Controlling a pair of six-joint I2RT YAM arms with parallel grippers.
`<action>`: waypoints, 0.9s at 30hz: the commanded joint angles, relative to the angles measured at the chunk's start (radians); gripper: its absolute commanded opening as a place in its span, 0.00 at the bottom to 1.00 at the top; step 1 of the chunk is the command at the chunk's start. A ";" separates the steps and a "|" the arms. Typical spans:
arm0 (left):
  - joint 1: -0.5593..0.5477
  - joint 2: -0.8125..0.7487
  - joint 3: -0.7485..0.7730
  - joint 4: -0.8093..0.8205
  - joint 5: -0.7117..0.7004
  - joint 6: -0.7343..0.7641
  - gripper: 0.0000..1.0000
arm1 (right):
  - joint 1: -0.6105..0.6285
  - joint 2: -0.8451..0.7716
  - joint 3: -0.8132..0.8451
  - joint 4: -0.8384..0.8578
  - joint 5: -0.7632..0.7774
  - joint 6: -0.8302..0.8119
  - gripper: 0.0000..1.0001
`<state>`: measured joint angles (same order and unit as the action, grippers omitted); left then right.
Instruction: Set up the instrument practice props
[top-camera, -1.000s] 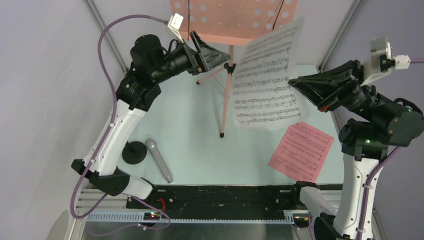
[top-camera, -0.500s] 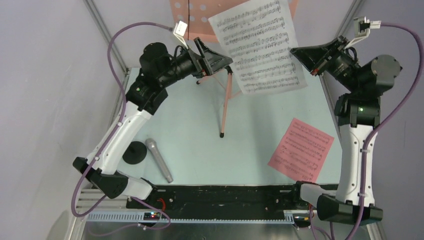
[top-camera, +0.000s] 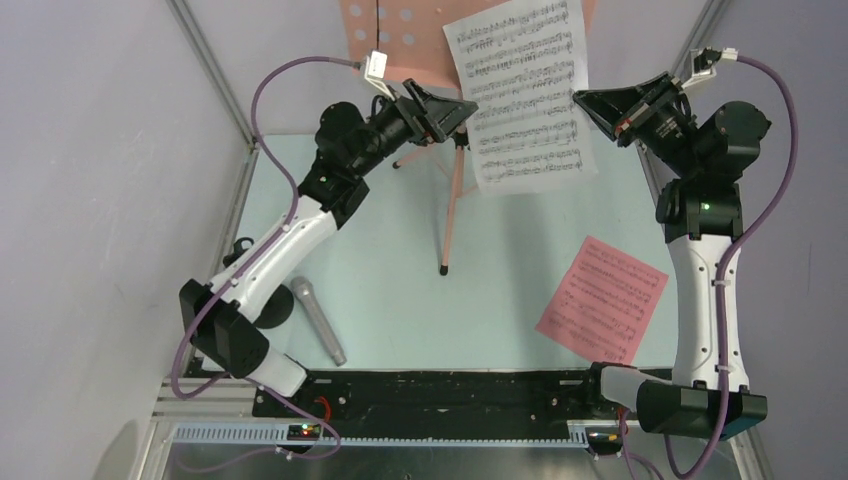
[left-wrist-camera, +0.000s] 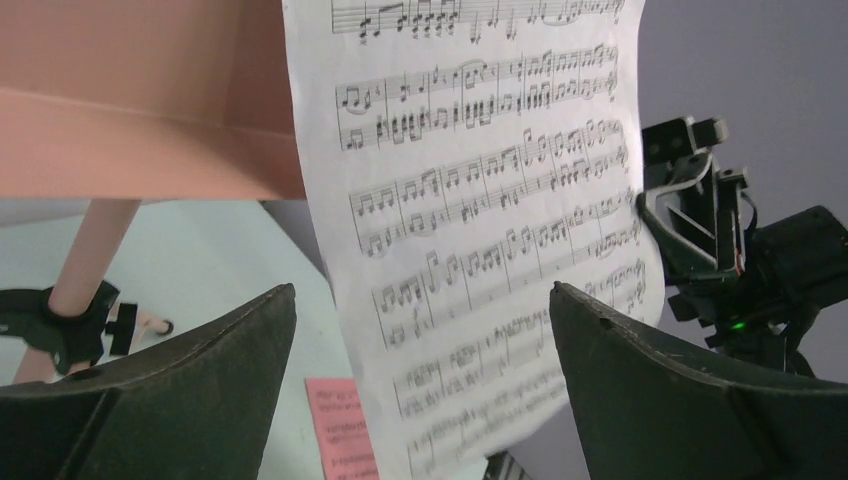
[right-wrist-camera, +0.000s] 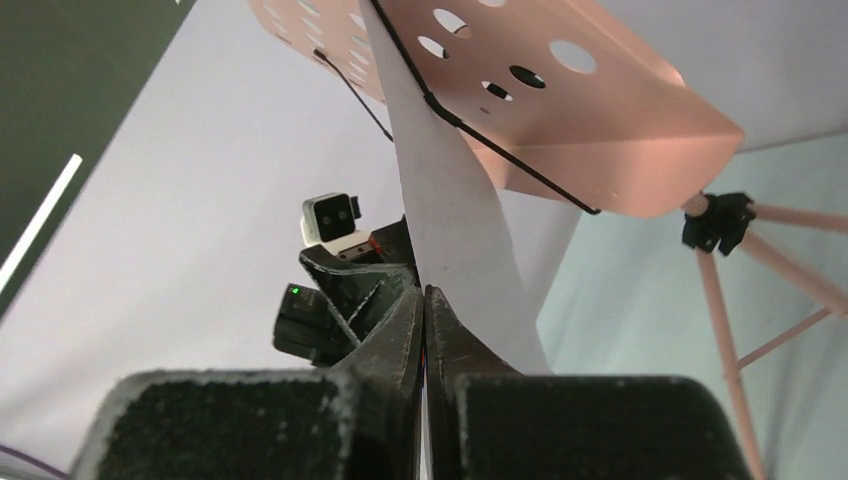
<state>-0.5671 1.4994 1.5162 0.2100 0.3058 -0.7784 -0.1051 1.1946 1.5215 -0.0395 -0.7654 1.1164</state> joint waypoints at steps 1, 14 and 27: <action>-0.002 0.043 0.006 0.188 -0.021 -0.039 1.00 | 0.004 -0.035 -0.027 -0.001 0.032 0.167 0.00; 0.001 0.113 -0.030 0.398 0.014 -0.144 0.68 | 0.036 -0.025 -0.034 -0.008 0.050 0.285 0.00; 0.048 0.115 -0.062 0.504 0.068 -0.231 0.26 | 0.044 0.012 -0.012 -0.097 0.058 0.143 0.00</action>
<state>-0.5304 1.6272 1.4197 0.6266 0.3347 -0.9794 -0.0677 1.1992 1.4864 -0.1341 -0.7128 1.2968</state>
